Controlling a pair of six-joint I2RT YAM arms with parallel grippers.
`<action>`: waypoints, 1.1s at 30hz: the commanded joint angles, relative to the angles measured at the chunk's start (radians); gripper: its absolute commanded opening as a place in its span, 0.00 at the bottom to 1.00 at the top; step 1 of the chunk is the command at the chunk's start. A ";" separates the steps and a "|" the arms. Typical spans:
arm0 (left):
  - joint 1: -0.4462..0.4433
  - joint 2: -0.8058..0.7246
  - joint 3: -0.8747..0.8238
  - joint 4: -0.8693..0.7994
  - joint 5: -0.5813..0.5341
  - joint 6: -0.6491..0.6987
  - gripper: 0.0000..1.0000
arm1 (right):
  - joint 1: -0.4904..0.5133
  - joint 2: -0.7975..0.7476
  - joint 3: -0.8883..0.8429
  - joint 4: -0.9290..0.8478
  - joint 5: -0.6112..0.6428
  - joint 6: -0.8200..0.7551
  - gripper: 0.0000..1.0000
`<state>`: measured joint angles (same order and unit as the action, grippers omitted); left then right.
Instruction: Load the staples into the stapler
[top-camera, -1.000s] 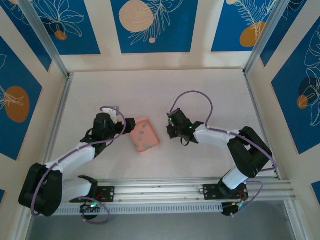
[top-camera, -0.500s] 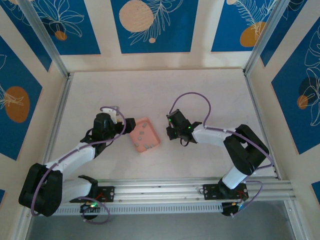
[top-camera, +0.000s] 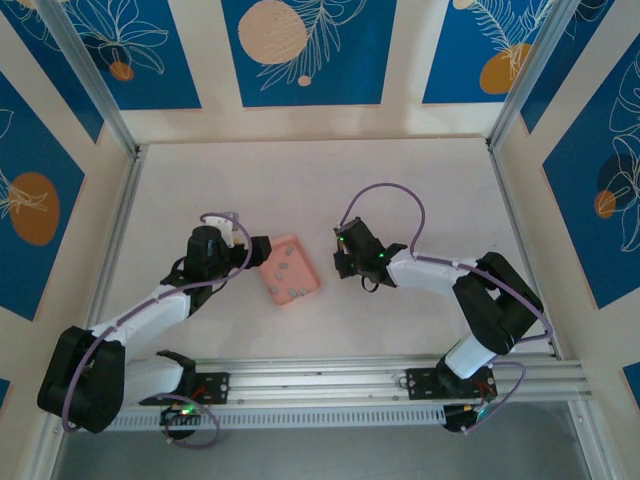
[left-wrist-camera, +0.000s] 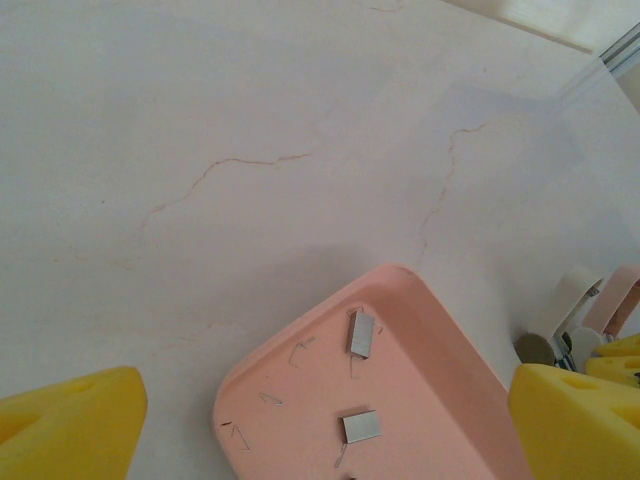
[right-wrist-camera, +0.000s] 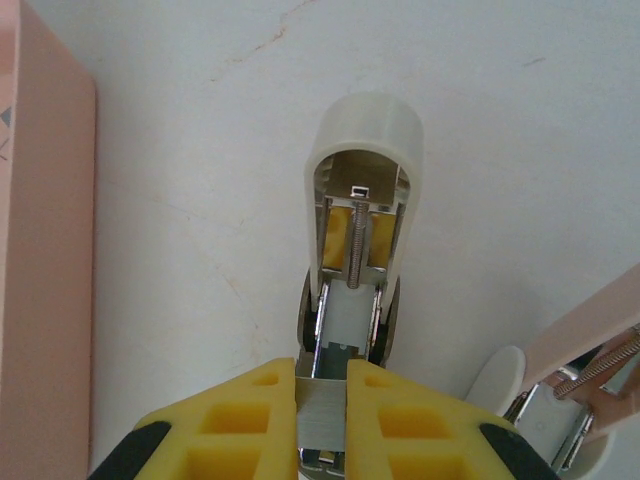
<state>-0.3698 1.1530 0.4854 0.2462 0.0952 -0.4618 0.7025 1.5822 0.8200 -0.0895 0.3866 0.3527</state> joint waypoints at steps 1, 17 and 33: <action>-0.011 -0.013 0.021 -0.005 0.009 0.005 0.93 | -0.006 -0.006 -0.013 0.014 0.007 -0.004 0.16; -0.011 -0.009 0.023 0.001 0.008 0.006 0.93 | -0.003 0.036 -0.011 0.004 0.009 0.015 0.16; -0.057 0.037 0.043 0.037 0.043 0.060 0.92 | 0.002 -0.073 -0.052 0.071 -0.003 -0.033 0.16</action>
<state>-0.4080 1.1790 0.5022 0.2512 0.1089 -0.4343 0.7029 1.5513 0.7856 -0.0555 0.3851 0.3405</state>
